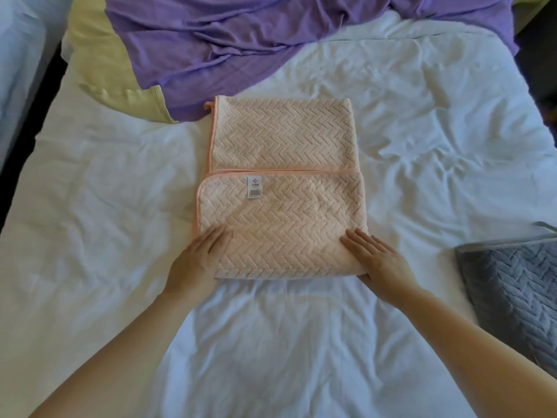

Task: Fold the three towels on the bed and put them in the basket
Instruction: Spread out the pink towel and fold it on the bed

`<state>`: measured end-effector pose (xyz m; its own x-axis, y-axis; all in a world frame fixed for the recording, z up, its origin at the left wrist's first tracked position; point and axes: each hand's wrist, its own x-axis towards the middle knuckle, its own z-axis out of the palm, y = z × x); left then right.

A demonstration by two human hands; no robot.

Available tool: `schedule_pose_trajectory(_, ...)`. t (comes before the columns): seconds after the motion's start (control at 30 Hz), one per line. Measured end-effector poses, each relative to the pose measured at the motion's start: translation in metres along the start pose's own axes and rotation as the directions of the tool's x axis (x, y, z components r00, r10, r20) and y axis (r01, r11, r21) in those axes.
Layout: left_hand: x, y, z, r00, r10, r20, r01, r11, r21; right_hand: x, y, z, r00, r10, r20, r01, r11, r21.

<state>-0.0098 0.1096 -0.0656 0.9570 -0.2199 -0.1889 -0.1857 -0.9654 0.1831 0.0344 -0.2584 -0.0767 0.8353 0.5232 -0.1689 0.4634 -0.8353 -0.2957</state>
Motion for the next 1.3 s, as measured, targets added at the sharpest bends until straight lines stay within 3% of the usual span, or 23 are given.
schedule_pose_trajectory(0.17,-0.022,-0.003,-0.022,0.975,-0.133,0.178,0.149,0.985,-0.082,-0.021,-0.002,-0.025,0.989,0.078,0.122,-0.082,0.996,0.027)
schedule_pose_trajectory(0.23,-0.033,-0.002,-0.046,0.951,-0.172,0.259,0.201,0.975,-0.093,-0.034,-0.01,-0.045,0.949,0.183,0.256,-0.216,0.971,0.104)
schedule_pose_trajectory(0.3,-0.042,-0.003,-0.07,0.923,-0.173,0.345,0.231,0.963,-0.136,-0.042,-0.016,-0.072,0.889,0.199,0.412,-0.311,0.924,0.223)
schedule_pose_trajectory(0.37,-0.045,-0.006,-0.095,0.882,-0.134,0.453,0.317,0.878,-0.358,-0.043,-0.017,-0.101,0.86,0.173,0.481,-0.35,0.885,0.307)
schedule_pose_trajectory(0.43,-0.041,-0.015,-0.119,0.871,-0.086,0.484,0.387,0.727,-0.567,-0.039,-0.01,-0.126,0.869,0.185,0.458,-0.381,0.841,0.384)
schedule_pose_trajectory(0.5,-0.03,-0.023,-0.134,0.894,-0.114,0.434,0.416,0.572,-0.707,-0.029,0.0,-0.139,0.9,0.222,0.375,-0.422,0.66,0.622)
schedule_pose_trajectory(0.6,0.005,-0.032,-0.131,0.891,-0.305,0.337,0.418,0.262,-0.87,0.001,0.011,-0.137,0.895,0.333,0.297,-0.385,0.239,0.891)
schedule_pose_trajectory(0.7,0.053,-0.034,-0.113,0.822,-0.467,0.326,0.409,0.085,-0.909,0.044,0.015,-0.12,0.837,0.472,0.276,-0.352,0.079,0.933)
schedule_pose_trajectory(0.8,0.09,-0.034,-0.097,0.799,-0.483,0.358,0.385,-0.047,-0.922,0.081,0.021,-0.105,0.724,0.627,0.289,-0.335,-0.047,0.941)
schedule_pose_trajectory(0.83,0.096,-0.035,-0.091,0.793,-0.475,0.383,0.397,-0.074,-0.915,0.089,0.026,-0.101,0.719,0.624,0.308,-0.331,-0.082,0.94)
schedule_pose_trajectory(0.93,0.095,-0.043,-0.066,0.723,-0.467,0.509,0.569,-0.015,-0.822,0.093,0.037,-0.088,0.822,0.432,0.373,-0.396,-0.037,0.917)
schedule_pose_trajectory(1.0,0.095,-0.048,-0.048,0.708,-0.509,0.49,0.605,0.08,-0.792,0.088,0.04,-0.075,0.83,0.371,0.417,-0.468,0.054,0.882)
schedule_pose_trajectory(1.13,0.108,-0.043,-0.032,0.757,-0.632,0.165,0.464,0.342,-0.817,0.1,0.039,-0.057,0.809,0.516,0.281,-0.362,0.062,0.93)
schedule_pose_trajectory(1.3,0.107,-0.036,-0.005,0.758,-0.65,0.053,0.468,0.487,-0.737,0.116,0.032,-0.025,0.721,0.683,0.113,-0.488,0.385,0.784)
